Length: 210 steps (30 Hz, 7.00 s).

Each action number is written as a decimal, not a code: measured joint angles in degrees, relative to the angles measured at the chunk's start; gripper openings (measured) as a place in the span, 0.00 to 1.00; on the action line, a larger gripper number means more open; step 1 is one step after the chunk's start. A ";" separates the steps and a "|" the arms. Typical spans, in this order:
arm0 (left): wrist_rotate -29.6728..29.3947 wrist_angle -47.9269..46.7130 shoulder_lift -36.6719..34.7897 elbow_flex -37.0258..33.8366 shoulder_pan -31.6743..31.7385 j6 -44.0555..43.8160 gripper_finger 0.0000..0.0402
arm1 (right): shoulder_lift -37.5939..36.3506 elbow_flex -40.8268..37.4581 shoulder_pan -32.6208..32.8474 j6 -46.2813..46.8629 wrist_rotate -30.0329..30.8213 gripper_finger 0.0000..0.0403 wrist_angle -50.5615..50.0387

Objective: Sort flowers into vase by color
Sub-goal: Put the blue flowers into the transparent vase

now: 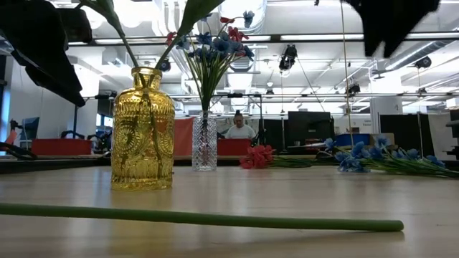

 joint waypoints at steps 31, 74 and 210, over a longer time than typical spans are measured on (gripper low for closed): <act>-1.56 3.35 0.02 0.00 0.00 1.73 0.77 | -11.51 -48.86 -12.84 6.88 -13.08 0.63 42.93; -8.92 48.84 -2.64 -15.54 9.63 49.63 0.73 | -21.12 -26.14 -40.03 -65.81 -9.12 0.06 86.45; 26.91 137.89 68.59 -14.42 49.03 51.27 0.85 | 12.63 -21.85 -56.97 -69.81 -42.85 0.06 152.77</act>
